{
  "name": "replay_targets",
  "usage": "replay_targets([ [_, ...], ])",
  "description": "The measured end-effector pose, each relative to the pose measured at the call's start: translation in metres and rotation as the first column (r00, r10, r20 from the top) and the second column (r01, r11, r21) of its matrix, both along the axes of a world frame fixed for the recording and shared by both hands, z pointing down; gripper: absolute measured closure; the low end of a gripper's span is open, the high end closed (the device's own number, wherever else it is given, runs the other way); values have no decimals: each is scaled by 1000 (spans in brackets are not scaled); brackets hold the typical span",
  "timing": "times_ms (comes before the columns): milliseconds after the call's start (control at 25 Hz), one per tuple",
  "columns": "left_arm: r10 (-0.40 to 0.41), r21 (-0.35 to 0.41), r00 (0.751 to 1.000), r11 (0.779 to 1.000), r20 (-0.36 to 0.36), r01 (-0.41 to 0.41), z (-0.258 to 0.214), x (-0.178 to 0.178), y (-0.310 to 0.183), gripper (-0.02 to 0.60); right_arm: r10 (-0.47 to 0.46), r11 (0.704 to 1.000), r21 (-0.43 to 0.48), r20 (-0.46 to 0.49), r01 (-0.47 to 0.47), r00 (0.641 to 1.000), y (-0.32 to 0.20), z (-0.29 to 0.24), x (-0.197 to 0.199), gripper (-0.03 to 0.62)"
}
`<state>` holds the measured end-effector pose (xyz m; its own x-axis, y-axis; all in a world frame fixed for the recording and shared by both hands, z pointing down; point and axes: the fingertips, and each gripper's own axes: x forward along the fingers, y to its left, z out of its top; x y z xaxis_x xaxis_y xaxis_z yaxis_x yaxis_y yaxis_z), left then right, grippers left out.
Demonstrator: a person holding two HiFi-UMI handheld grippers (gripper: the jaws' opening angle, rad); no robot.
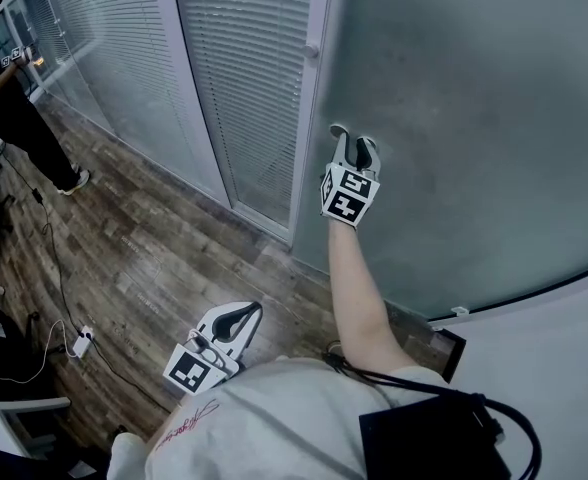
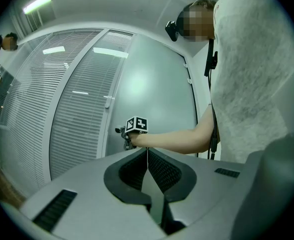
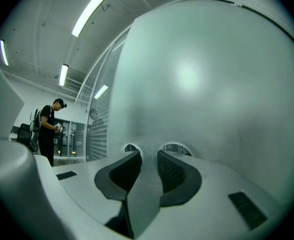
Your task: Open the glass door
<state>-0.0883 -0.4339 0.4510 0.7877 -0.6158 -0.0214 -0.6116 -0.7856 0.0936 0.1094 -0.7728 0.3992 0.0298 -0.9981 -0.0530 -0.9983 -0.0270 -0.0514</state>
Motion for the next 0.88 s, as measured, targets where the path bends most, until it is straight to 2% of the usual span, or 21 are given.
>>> replay_targets([
  [880,33,1,999,999,-14,-33,-3,5,16,563,-54,999,-7,-8,54,999,28,-2,-14,487],
])
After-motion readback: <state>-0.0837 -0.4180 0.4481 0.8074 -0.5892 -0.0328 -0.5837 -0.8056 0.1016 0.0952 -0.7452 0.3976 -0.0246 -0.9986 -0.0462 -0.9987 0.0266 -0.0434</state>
